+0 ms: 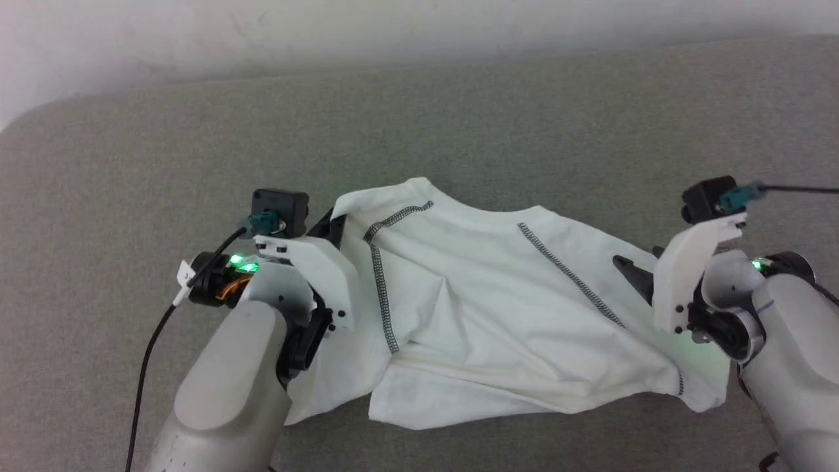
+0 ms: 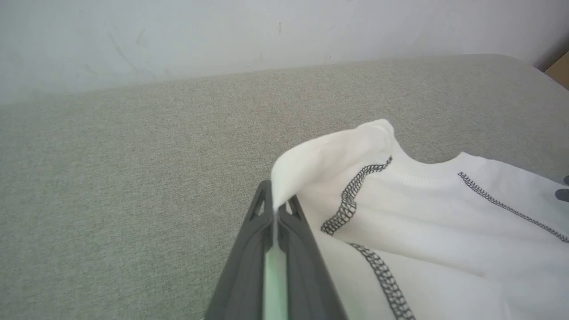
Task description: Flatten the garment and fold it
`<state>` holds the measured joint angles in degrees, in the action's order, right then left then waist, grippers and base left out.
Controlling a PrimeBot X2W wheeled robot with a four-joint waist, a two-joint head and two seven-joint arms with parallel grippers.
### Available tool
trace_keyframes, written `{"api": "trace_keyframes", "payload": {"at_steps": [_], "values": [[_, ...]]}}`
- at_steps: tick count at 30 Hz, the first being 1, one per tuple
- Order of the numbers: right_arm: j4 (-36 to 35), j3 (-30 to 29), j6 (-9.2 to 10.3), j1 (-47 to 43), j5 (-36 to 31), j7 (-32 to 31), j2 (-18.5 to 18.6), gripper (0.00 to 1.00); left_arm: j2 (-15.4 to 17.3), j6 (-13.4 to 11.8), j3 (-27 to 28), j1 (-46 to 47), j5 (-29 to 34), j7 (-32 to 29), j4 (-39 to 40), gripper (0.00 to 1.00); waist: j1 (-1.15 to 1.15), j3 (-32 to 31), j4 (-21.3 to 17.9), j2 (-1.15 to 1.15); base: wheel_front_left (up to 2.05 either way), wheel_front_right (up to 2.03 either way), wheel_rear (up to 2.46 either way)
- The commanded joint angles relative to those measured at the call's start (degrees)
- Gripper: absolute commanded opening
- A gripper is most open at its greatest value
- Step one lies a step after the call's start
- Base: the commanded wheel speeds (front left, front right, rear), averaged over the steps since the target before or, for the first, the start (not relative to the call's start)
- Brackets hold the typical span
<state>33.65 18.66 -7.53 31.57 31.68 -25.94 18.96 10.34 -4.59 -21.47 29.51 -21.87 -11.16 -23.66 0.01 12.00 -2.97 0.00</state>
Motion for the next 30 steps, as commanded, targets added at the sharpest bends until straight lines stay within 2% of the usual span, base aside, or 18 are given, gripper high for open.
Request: {"api": "trace_keyframes", "payload": {"at_steps": [1, 6, 9, 10, 11, 12, 13, 16, 20, 26, 30], "values": [[1.7, 2.2, 0.04, 2.2, 1.6, -1.5, 0.5, 1.0, -0.2, 0.0, 0.0, 0.7, -0.3, 0.2, 0.7, 0.0, -0.01, 2.5, 2.1, 0.0, 0.0, 0.0, 0.0], [6.3, 9.1, 0.04, 6.0, 5.9, -4.4, 1.8, 1.0, -0.3, -0.2, -0.2, 1.2, -0.5, 0.1, 1.7, 0.0, -0.01, 4.1, 2.8, 0.0, 0.0, 0.0, 0.0], [10.9, 12.1, 0.04, 5.9, 9.1, -11.0, 1.6, 1.0, -0.2, -0.2, -0.3, 1.2, -0.7, 0.0, 1.5, 0.0, -0.01, 4.3, 2.9, 0.0, 0.0, 0.0, 0.0], [12.1, 12.5, 0.04, 5.8, 10.6, -13.5, 1.3, 0.88, -0.2, -0.2, -0.3, 1.2, -0.7, 0.0, 1.5, 0.0, -0.01, 4.2, 2.9, 0.0, 0.0, 0.0, 0.0], [12.8, 13.2, 0.04, 5.7, 11.6, -15.6, 1.2, 0.44, -0.2, -0.2, -0.3, 1.2, -0.8, 0.0, 1.4, 0.0, -0.01, 4.1, 2.9, 0.0, 0.0, 0.0, 0.0], [13.3, 13.9, 0.04, 5.6, 12.3, -17.0, 1.2, 0.17, -0.1, -0.2, -0.3, 1.1, -0.9, -0.1, 1.3, 0.0, -0.01, 4.0, 2.8, 0.0, 0.0, 0.0, 0.0], [13.5, 14.2, 0.04, 5.6, 13.0, -17.9, 1.1, 0.0, 0.0, -0.2, -0.3, 1.0, -1.0, -0.1, 1.1, 0.0, -0.01, 3.7, 2.8, 0.0, 0.0, 0.0, 0.0], [13.3, 15.6, 0.04, 5.5, 14.3, -18.4, 1.3, 0.0, 0.3, 0.0, -0.1, 0.5, -1.7, -0.5, 0.5, 0.0, -0.01, 2.6, 2.3, 0.0, 0.0, 0.0, 0.0], [10.3, 17.0, 0.04, 6.4, 15.3, -15.1, 2.2, 0.0, 1.0, 0.3, 0.2, 0.5, -2.3, -0.7, 0.3, 0.0, -0.01, 0.3, 1.6, 0.0, 0.0, 0.0, 0.0], [4.4, 18.5, 0.04, 10.3, 12.6, -1.2, 6.6, 0.0, 3.2, 0.9, 1.3, 2.7, -2.2, 0.8, 0.9, 0.0, -0.01, -4.8, 0.9, 0.0, 0.0, 0.0, 0.0], [3.0, 15.5, 0.04, 14.0, 10.2, 7.6, 8.5, 0.0, 4.8, 1.7, 2.7, 6.8, -2.6, 1.0, 2.2, 0.0, -0.01, -8.1, 0.8, 0.0, 0.0, 0.0, 0.0]]}}
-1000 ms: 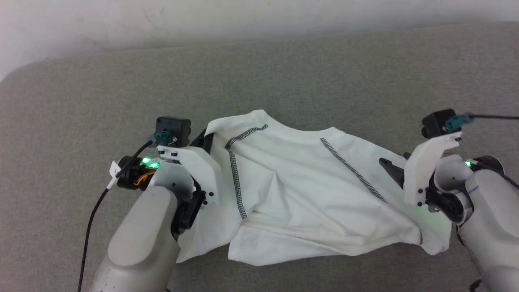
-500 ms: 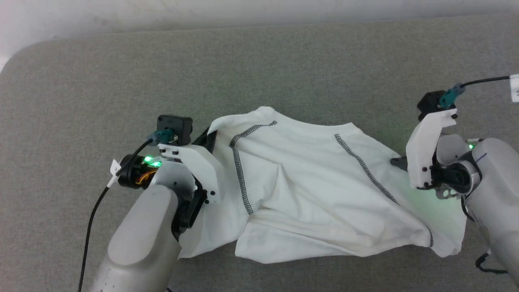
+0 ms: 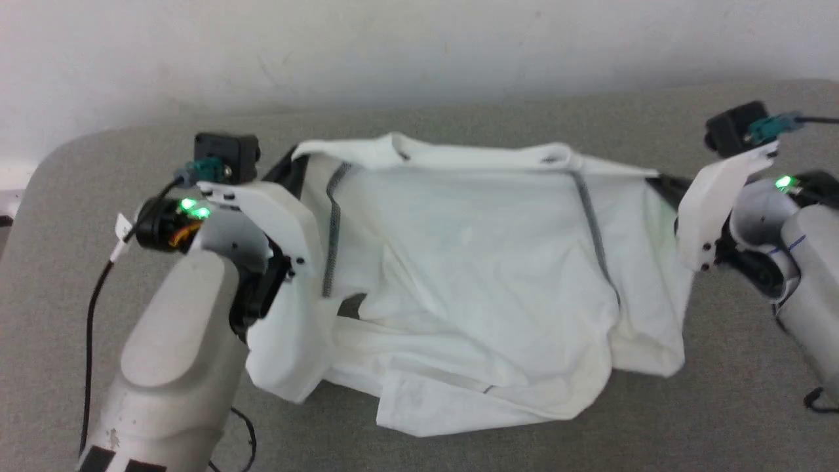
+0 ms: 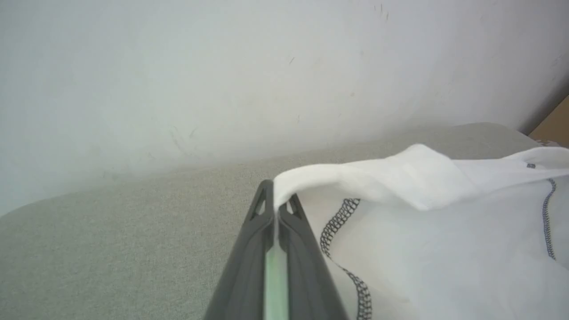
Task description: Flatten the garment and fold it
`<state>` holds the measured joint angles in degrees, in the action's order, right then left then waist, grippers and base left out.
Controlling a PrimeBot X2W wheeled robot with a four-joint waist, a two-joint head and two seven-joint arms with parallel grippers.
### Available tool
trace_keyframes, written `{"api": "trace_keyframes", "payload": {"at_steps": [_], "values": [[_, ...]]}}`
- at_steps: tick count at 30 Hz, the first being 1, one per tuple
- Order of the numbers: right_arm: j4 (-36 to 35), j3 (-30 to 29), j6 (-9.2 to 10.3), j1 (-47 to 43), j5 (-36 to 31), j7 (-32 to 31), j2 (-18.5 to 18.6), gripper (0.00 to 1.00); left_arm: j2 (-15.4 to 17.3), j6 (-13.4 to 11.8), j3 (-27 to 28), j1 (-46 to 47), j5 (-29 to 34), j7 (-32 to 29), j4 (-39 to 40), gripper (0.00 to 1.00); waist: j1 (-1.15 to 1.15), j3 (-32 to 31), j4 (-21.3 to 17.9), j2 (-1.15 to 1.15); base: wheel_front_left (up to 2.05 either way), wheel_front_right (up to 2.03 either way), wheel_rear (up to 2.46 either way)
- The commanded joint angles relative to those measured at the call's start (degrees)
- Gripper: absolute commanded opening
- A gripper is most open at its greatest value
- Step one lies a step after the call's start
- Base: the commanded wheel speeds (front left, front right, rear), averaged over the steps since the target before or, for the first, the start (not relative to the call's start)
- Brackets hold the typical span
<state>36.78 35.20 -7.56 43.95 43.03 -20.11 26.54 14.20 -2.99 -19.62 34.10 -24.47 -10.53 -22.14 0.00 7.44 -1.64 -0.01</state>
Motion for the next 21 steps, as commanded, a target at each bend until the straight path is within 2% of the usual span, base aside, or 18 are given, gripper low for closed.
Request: {"api": "trace_keyframes", "payload": {"at_steps": [1, 7, 12, 21], "values": [[-0.3, -2.3, 0.08, 2.6, -1.9, 3.8, 1.1, 0.0, 1.4, -0.1, 1.0, 3.6, 0.4, 0.3, 1.2, 0.0, 0.0, -4.2, -0.5, 0.01, 0.0, 0.0, 0.0], [-1.6, -9.5, 0.08, 9.2, -6.2, 10.6, 0.9, 0.0, 2.9, 0.2, 1.8, 12.1, 1.9, 1.1, 2.4, 0.0, 0.0, -5.4, -0.6, 0.01, 0.0, 0.0, 0.0], [-2.4, -15.7, 0.08, 18.3, -9.8, 10.9, 0.2, 0.0, 3.1, -0.2, 2.7, 22.5, 3.3, 2.9, -0.3, 0.0, 0.0, -2.4, -0.9, 0.01, 0.0, 0.0, 0.0], [0.1, -18.4, 0.08, 33.6, -15.4, 13.0, -1.3, 0.0, 4.2, 0.1, 4.2, 41.6, 5.4, 8.2, -11.9, 0.0, 0.0, 6.8, -2.7, 0.01, 0.0, 0.0, 0.0]]}}
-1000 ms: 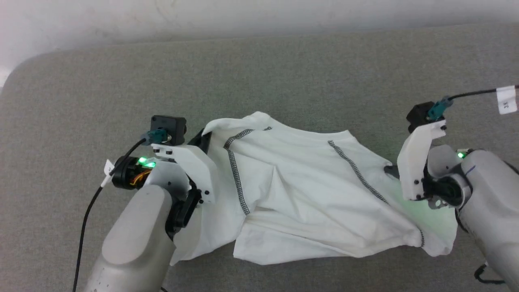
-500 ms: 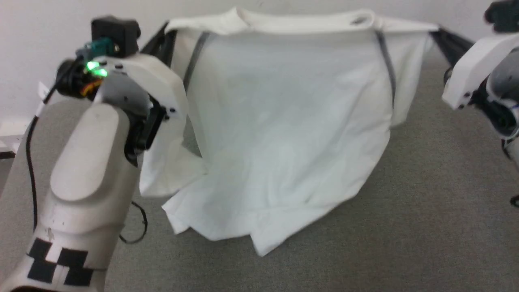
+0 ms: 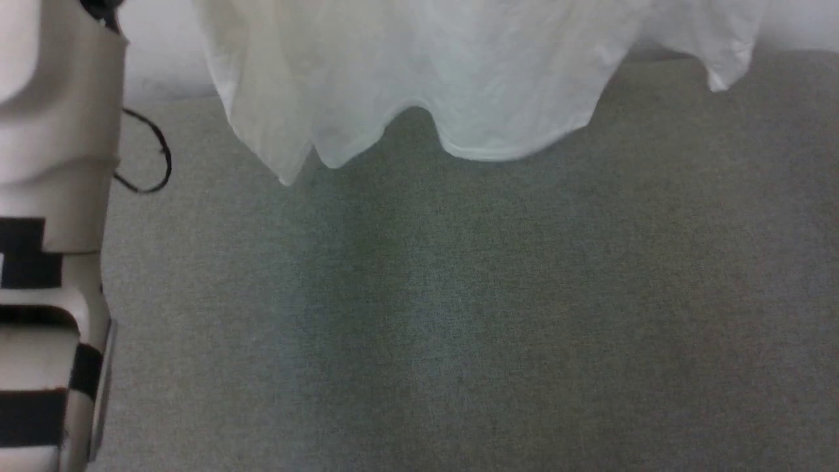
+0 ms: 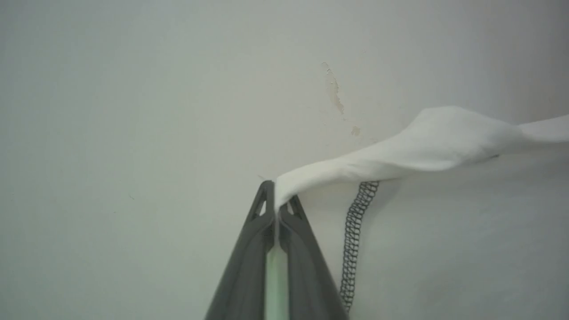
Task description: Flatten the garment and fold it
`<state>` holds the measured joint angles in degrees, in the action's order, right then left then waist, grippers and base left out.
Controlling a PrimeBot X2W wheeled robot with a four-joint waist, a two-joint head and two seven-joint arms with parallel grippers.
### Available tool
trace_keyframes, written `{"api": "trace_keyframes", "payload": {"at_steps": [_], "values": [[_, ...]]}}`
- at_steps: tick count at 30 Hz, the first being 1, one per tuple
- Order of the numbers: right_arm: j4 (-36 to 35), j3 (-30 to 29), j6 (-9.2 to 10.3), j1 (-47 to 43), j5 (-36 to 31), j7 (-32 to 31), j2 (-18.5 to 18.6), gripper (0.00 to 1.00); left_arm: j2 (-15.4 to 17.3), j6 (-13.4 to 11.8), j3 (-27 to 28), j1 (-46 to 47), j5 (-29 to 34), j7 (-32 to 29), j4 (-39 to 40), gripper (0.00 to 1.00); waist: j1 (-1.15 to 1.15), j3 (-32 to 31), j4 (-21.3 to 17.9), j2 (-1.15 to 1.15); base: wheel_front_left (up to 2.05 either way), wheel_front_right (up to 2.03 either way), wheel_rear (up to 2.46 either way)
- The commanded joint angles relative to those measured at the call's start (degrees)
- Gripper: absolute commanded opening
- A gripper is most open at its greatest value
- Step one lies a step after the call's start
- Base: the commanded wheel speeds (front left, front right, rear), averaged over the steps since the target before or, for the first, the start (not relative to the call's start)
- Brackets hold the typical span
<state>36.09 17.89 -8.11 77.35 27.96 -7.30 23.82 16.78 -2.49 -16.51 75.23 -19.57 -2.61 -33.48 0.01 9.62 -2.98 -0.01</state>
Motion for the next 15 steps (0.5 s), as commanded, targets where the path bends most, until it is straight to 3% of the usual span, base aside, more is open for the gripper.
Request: {"api": "trace_keyframes", "payload": {"at_steps": [1, 15], "values": [[1.6, -1.1, 0.62, 1.8, -1.1, 0.7, 1.2, 0.0, 1.8, -0.5, 0.9, 2.5, 1.0, 0.6, -1.7, 0.0, -0.01, 6.0, -1.6, 0.01, 0.0, 0.0, 0.0], [13.5, -0.2, 0.62, 19.5, -5.0, 17.1, -1.3, 0.0, 0.7, -3.0, 2.1, 22.9, 2.2, 7.3, -13.5, 0.0, -0.01, 21.7, -3.3, 0.01, 0.0, 0.0, 0.0]]}}
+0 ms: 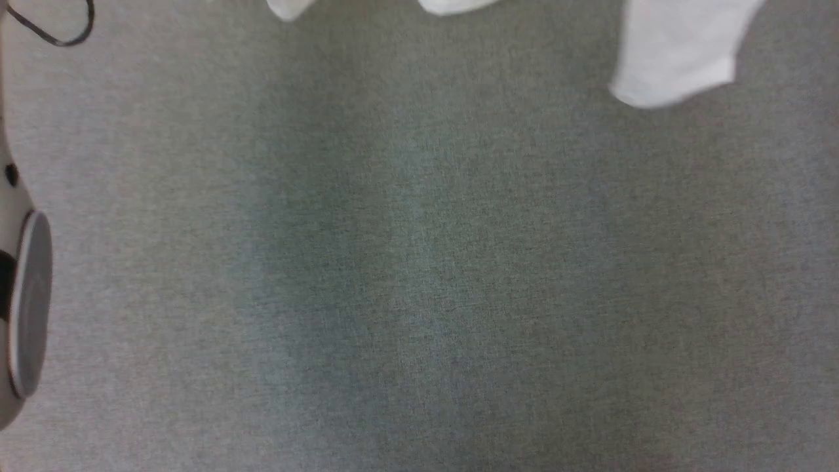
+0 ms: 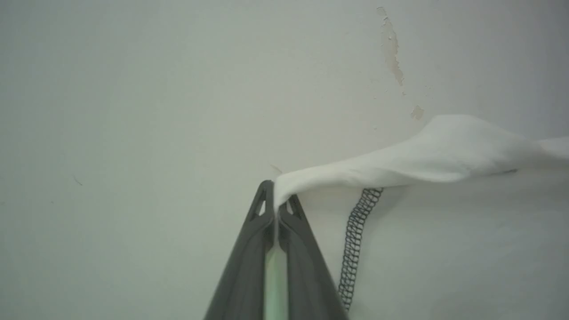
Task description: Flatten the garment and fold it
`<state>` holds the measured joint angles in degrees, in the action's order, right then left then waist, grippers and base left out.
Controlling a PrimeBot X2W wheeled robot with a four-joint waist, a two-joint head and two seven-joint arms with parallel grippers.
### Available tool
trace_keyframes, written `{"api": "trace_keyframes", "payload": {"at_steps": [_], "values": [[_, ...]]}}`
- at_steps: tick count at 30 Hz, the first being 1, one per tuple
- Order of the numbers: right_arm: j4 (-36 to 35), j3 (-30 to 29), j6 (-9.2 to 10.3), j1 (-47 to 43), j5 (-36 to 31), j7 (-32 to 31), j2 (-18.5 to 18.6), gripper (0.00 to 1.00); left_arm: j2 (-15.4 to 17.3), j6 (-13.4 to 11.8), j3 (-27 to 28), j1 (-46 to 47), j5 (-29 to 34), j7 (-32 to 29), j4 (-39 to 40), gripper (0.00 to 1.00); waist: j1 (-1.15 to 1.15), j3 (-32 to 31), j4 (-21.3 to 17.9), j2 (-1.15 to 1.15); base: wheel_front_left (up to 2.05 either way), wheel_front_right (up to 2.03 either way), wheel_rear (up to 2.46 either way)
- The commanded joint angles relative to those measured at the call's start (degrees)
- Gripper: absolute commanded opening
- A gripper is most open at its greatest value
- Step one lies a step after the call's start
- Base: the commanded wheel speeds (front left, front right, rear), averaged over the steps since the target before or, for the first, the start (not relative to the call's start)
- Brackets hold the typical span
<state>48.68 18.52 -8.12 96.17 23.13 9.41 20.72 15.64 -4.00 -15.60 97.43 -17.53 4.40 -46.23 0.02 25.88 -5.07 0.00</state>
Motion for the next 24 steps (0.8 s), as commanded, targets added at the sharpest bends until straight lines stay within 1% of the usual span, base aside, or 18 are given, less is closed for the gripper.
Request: {"api": "trace_keyframes", "payload": {"at_steps": [1, 7, 11, 14, 18, 22, 24], "values": [[1.3, -0.4, 0.64, 1.4, -0.3, 1.6, 1.6, 0.0, 1.8, -1.5, 1.2, 1.3, 0.2, 1.0, -1.3, 0.0, -0.02, 6.0, -1.1, 0.0, 0.0, 0.0, 0.0], [1.6, 3.8, 0.64, 3.8, 0.9, 4.9, 1.1, 0.0, 1.5, -1.2, 1.4, 2.9, -0.4, 4.3, -5.1, 0.0, -0.02, 8.7, -0.2, 0.0, 0.0, 0.0, 0.0], [1.2, 7.5, 0.64, 2.3, 2.5, 5.4, 1.1, 0.0, 1.1, -0.5, 2.0, 1.0, -1.7, 6.5, -7.2, 0.0, -0.02, 9.7, 0.1, 0.0, 0.0, 0.0, 0.0], [0.8, 10.2, 0.64, -0.4, 3.9, 5.5, 0.9, 0.0, 0.6, 0.2, 3.2, -2.1, -3.6, 8.2, -8.3, 0.0, -0.02, 9.4, 0.4, 0.0, 0.0, 0.0, 0.0], [-0.9, 12.9, 0.64, -6.7, 5.9, 5.6, 1.4, 0.0, -0.7, 1.4, 5.3, -9.3, -6.5, 9.8, -8.7, 0.0, -0.02, 7.6, 1.3, 0.0, 0.0, 0.0, 0.0], [-2.2, 14.0, 0.64, -16.8, 8.0, 5.6, 2.1, 0.0, -2.2, 3.0, 8.5, -21.4, -10.0, 10.5, -6.7, 0.0, -0.02, 3.1, 2.4, 0.0, 0.0, 0.0, 0.0], [-3.7, 14.4, 0.64, -22.8, 9.2, 5.6, 2.3, 0.0, -2.9, 3.5, 10.1, -28.8, -11.0, 10.6, -3.9, 0.0, -0.02, 0.4, 2.7, 0.0, 0.0, 0.0, 0.0]]}}
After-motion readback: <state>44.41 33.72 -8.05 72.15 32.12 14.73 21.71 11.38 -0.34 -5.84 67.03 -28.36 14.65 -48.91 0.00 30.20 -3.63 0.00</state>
